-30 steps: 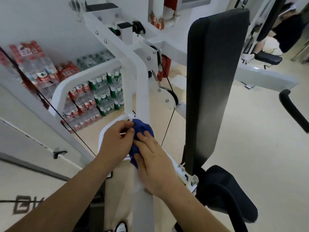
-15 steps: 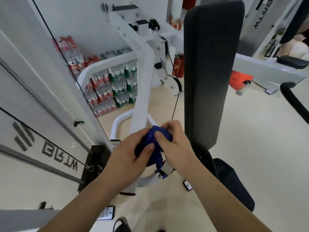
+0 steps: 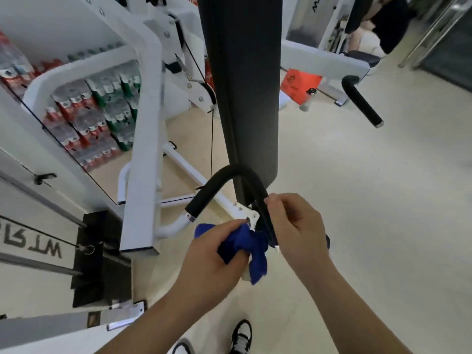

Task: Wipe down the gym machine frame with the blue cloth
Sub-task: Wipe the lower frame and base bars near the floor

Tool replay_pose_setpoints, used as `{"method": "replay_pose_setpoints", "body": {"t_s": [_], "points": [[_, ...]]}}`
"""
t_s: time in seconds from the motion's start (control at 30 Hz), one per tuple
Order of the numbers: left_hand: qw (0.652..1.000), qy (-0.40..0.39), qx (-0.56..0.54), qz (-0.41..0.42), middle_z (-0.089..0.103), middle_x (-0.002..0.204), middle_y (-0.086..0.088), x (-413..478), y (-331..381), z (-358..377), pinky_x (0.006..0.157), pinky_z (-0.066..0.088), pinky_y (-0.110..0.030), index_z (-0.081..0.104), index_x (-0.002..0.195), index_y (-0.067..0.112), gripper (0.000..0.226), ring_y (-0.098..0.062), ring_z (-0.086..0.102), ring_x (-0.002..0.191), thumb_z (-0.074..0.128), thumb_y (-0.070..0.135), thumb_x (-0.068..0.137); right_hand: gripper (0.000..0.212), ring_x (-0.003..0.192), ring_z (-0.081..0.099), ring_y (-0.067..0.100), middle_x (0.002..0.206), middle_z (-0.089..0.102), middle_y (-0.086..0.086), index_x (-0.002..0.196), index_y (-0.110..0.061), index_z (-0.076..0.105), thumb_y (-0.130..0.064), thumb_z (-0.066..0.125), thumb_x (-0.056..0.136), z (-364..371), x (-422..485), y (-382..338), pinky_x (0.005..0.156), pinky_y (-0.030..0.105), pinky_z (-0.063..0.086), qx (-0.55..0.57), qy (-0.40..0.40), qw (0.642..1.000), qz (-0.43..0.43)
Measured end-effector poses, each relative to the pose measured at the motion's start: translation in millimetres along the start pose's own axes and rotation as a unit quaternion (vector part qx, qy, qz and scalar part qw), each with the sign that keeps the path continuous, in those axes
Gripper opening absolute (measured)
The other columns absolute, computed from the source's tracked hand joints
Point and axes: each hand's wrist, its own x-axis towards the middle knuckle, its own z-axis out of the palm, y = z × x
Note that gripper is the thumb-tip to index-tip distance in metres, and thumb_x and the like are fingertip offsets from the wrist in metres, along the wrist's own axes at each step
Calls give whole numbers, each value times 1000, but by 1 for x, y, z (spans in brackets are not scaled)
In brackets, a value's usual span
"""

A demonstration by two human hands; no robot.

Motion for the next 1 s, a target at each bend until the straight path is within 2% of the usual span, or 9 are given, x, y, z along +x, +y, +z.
{"method": "replay_pose_setpoints", "body": {"t_s": [0.07, 0.13, 0.23, 0.27, 0.5, 0.57, 0.67, 0.8, 1.0], "points": [[999, -25, 0, -24, 71, 94, 22, -13, -6, 26, 77, 52, -18, 64, 106, 49, 48, -4, 68, 90, 67, 6, 85, 30, 80, 69, 31, 80, 69, 3, 87, -22, 68, -49, 54, 91, -24, -2, 26, 71, 51, 59, -5, -6, 998, 54], [997, -46, 14, -64, 71, 88, 21, -23, -13, 54, 74, 56, -26, 59, 111, 47, 45, -3, 69, 81, 66, 12, 83, 22, 81, 70, 26, 78, 70, -1, 86, -26, 69, -45, 58, 90, -46, -3, 53, 75, 47, 61, -20, -46, 994, 102], [991, -42, 37, -121, 71, 87, 22, -26, -20, 101, 74, 58, -32, 51, 112, 42, 41, -1, 69, 78, 68, 21, 81, 20, 74, 63, 10, 73, 66, -8, 81, -29, 66, -34, 59, 99, -82, 0, 87, 67, 22, 48, -81, -108, 985, 104], [990, -32, 38, -132, 71, 85, 21, -24, -21, 118, 73, 58, -33, 51, 108, 40, 38, -2, 68, 77, 69, 21, 81, 20, 73, 61, 7, 74, 65, -10, 82, -30, 65, -35, 58, 100, -95, 4, 98, 65, 19, 44, -93, -123, 983, 103], [983, 37, 51, -175, 72, 80, 11, 22, -25, 256, 61, 59, -36, 55, 100, 31, 27, -13, 69, 68, 70, 14, 84, 17, 76, 61, 8, 81, 66, -10, 93, -30, 63, -35, 51, 103, -171, 56, 216, 62, 17, 43, -131, -197, 968, 89], [980, 51, 62, -180, 71, 81, 14, 39, -39, 285, 65, 59, -35, 55, 99, 34, 30, -9, 69, 72, 70, 15, 81, 14, 76, 61, 6, 82, 66, -12, 96, -31, 62, -35, 50, 103, -178, 68, 256, 62, 17, 43, -147, -216, 961, 94], [978, 66, 73, -183, 69, 85, 19, 66, -67, 311, 69, 58, -34, 56, 99, 34, 30, -4, 67, 76, 69, 15, 79, 14, 76, 61, 5, 84, 66, -13, 99, -31, 62, -35, 49, 104, -172, 87, 311, 60, 15, 41, -155, -228, 955, 106], [974, 82, 84, -192, 68, 89, 21, 111, -137, 335, 74, 57, -34, 61, 97, 38, 34, -3, 66, 81, 65, 11, 76, 15, 75, 61, 4, 85, 64, -13, 99, -33, 61, -38, 48, 104, -126, 120, 386, 56, 12, 35, -182, -224, 955, 74], [969, 115, 92, -197, 71, 90, 21, 172, -305, 366, 79, 55, -28, 65, 98, 44, 41, 0, 66, 86, 58, 6, 82, 31, 98, 54, 7, 112, 59, -12, 123, -30, 65, -45, 48, 102, -18, 180, 537, 79, 24, 51, -230, -205, 950, -61]]}}
